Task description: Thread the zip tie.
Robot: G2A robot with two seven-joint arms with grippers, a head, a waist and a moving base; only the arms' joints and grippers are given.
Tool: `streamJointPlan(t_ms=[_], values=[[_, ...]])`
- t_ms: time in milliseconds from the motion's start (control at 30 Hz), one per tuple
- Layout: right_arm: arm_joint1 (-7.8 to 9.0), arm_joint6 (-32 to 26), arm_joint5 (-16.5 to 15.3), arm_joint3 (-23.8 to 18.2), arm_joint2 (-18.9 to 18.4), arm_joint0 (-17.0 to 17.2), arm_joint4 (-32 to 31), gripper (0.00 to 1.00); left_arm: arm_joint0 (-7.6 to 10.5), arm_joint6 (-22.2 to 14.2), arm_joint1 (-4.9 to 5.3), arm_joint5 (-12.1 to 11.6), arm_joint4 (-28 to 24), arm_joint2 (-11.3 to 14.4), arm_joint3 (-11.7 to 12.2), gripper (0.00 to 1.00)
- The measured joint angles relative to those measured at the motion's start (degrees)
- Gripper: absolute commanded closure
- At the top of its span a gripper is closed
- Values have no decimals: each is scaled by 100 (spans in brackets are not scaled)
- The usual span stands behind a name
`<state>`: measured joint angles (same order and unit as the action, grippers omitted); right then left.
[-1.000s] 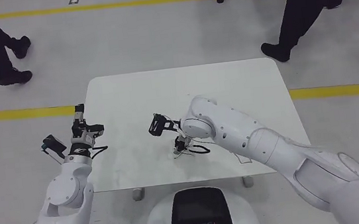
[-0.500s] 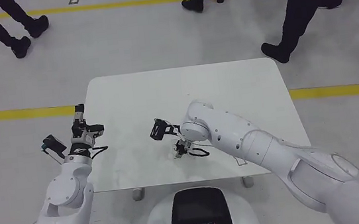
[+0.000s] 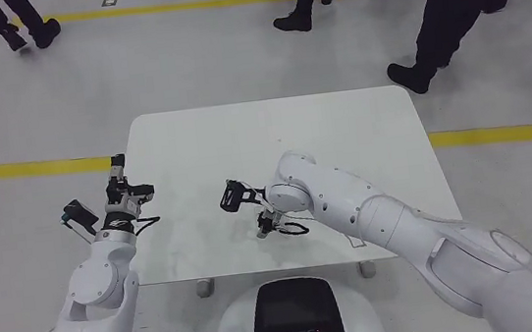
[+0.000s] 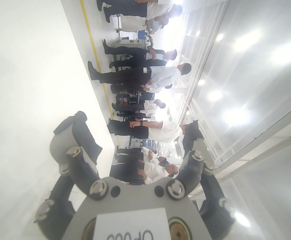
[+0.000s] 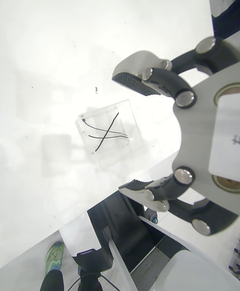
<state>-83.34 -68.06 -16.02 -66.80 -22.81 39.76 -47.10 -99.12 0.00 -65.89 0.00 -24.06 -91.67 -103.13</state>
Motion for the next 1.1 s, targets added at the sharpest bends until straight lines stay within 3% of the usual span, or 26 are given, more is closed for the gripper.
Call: streamJointPlan(t_ms=[200, 267, 333, 467, 800, 1100], values=[[53, 46, -54, -191, -79, 130, -151, 0, 0, 0, 0, 0, 0, 0, 0, 0], [73, -3, -77, -261, -115, 165, -170, 27, 0, 0, 0, 0, 0, 0, 0, 0], [89, -42, -101, -305, -151, 195, -185, 48, 0, 0, 0, 0, 0, 0, 0, 0], [103, -105, -107, -365, -196, 238, -217, 59, 0, 0, 0, 0, 0, 0, 0, 0], [95, 11, 2, -379, -255, 344, -425, 65, 0, 0, 0, 0, 0, 0, 0, 0], [-15, 82, -3, -140, -173, 338, -549, 72, 0, 0, 0, 0, 0, 0, 0, 0]])
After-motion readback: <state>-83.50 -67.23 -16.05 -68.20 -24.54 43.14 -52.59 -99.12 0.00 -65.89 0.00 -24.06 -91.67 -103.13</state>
